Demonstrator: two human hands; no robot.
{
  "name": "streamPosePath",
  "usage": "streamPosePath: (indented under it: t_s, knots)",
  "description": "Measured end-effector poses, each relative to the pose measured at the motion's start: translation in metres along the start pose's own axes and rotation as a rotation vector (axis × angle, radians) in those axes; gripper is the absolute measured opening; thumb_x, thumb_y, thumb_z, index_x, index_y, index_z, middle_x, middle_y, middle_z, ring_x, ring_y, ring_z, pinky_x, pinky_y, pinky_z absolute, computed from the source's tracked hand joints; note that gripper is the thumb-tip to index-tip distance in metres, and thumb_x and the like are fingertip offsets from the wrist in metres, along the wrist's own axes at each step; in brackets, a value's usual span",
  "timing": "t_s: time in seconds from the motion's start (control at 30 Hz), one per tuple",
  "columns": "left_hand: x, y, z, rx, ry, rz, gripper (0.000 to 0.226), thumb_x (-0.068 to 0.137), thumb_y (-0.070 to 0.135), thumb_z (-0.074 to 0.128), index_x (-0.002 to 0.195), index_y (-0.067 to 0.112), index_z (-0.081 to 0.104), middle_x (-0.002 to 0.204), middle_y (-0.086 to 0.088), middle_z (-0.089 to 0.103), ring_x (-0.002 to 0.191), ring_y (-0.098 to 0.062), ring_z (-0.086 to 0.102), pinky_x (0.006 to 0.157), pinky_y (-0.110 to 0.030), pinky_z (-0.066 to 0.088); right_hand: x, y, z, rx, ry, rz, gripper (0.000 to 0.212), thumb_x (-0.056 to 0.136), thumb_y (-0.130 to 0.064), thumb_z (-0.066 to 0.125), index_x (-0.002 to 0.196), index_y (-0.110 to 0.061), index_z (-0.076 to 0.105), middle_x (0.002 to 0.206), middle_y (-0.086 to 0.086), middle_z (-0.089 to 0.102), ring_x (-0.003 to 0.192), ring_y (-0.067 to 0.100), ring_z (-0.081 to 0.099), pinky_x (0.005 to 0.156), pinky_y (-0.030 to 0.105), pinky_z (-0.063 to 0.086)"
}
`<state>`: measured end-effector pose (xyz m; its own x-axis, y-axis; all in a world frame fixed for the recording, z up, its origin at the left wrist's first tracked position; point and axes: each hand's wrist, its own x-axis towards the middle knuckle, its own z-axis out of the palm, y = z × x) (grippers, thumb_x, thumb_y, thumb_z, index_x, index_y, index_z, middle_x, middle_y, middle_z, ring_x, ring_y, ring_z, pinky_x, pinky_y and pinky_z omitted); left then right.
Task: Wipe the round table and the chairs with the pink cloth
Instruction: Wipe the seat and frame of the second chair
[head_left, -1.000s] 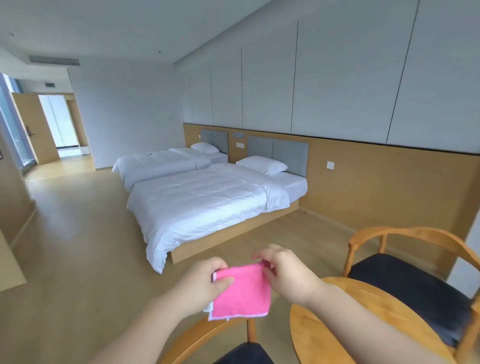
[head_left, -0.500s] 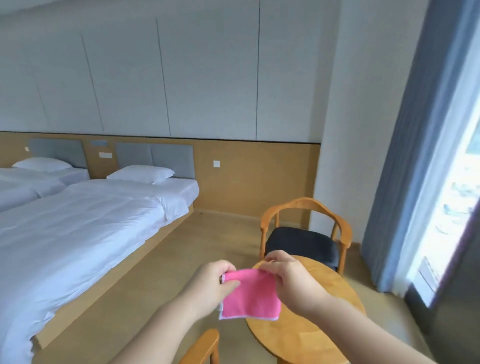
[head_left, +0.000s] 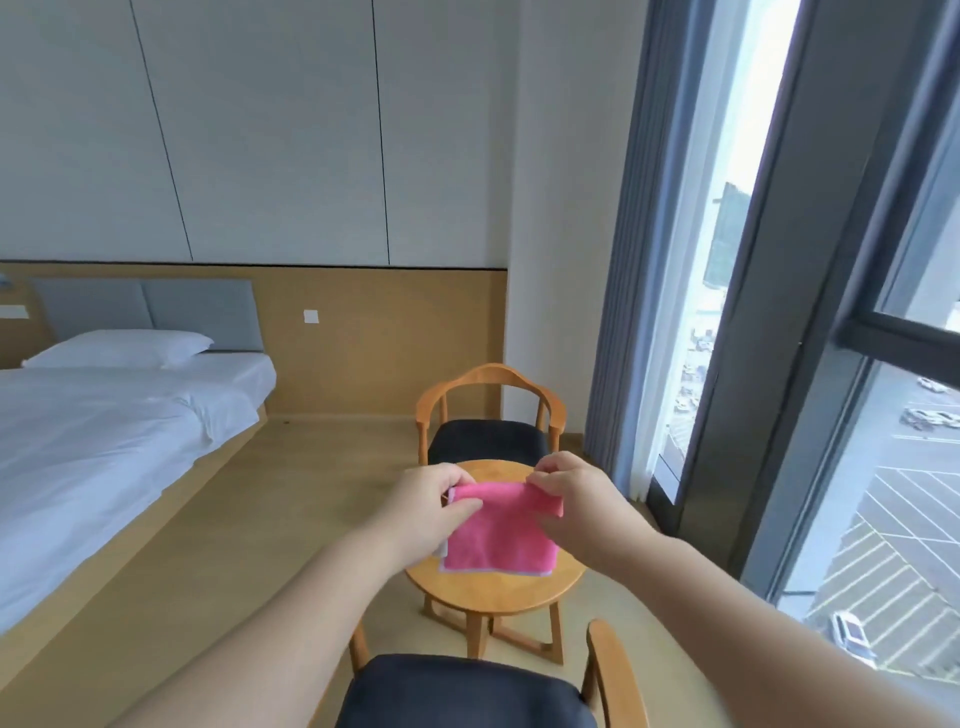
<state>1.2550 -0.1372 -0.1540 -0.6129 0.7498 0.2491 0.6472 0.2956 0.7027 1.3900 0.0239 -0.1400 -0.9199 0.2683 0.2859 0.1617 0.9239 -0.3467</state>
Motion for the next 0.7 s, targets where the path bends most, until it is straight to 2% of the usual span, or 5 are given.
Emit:
streamPosePath:
  t_s: [0.1, 0.27, 0.47, 0.6, 0.7]
  knots:
    - [-0.037, 0.021, 0.015, 0.004, -0.029, 0.028, 0.01, 0.09, 0.032, 0.06, 0.08, 0.032, 0.064, 0.079, 0.009, 0.065, 0.073, -0.011, 0.064, 0.058, -0.028, 0.056, -0.047, -0.002, -0.005, -0.034, 0.009, 0.039, 0.038, 0.094, -0.005, 0.055, 0.129, -0.017, 0.061, 0.134, -0.003, 0.047, 0.118, 0.019, 0.051, 0.098, 0.023, 0.046]
    - [-0.103, 0.053, 0.029, 0.031, -0.052, 0.042, 0.011, 0.089, 0.041, 0.059, 0.081, 0.034, 0.063, 0.084, 0.01, 0.064, 0.082, -0.01, 0.063, 0.065, -0.037, 0.059, -0.116, -0.018, -0.021, -0.055, 0.004, 0.043, 0.035, 0.096, -0.007, 0.053, 0.129, -0.017, 0.062, 0.133, -0.001, 0.05, 0.118, 0.018, 0.052, 0.1, 0.024, 0.046]
    - [-0.156, 0.069, 0.025, 0.002, -0.061, 0.069, 0.011, 0.089, 0.044, 0.059, 0.082, 0.036, 0.062, 0.085, 0.012, 0.064, 0.083, -0.009, 0.063, 0.057, -0.024, 0.058, -0.169, -0.053, -0.037, -0.103, 0.007, 0.035, 0.036, 0.095, -0.004, 0.055, 0.127, -0.018, 0.063, 0.128, -0.001, 0.054, 0.116, 0.018, 0.053, 0.098, 0.026, 0.047]
    - [-0.177, 0.061, 0.024, -0.047, -0.104, 0.066, 0.011, 0.09, 0.038, 0.061, 0.08, 0.034, 0.063, 0.083, 0.01, 0.066, 0.079, -0.007, 0.063, 0.054, -0.014, 0.05, -0.192, -0.071, -0.031, -0.1, 0.0, 0.081, 0.034, 0.095, -0.002, 0.048, 0.119, -0.016, 0.068, 0.118, 0.001, 0.061, 0.108, 0.018, 0.057, 0.095, 0.03, 0.049]
    - [-0.189, 0.042, 0.025, -0.018, -0.142, 0.093, 0.013, 0.091, 0.034, 0.06, 0.08, 0.03, 0.064, 0.08, 0.01, 0.067, 0.077, -0.006, 0.062, 0.059, -0.018, 0.05, -0.208, -0.086, -0.007, -0.105, -0.002, 0.157, 0.034, 0.09, 0.0, 0.044, 0.106, -0.012, 0.071, 0.105, 0.004, 0.064, 0.097, 0.022, 0.058, 0.087, 0.035, 0.049]
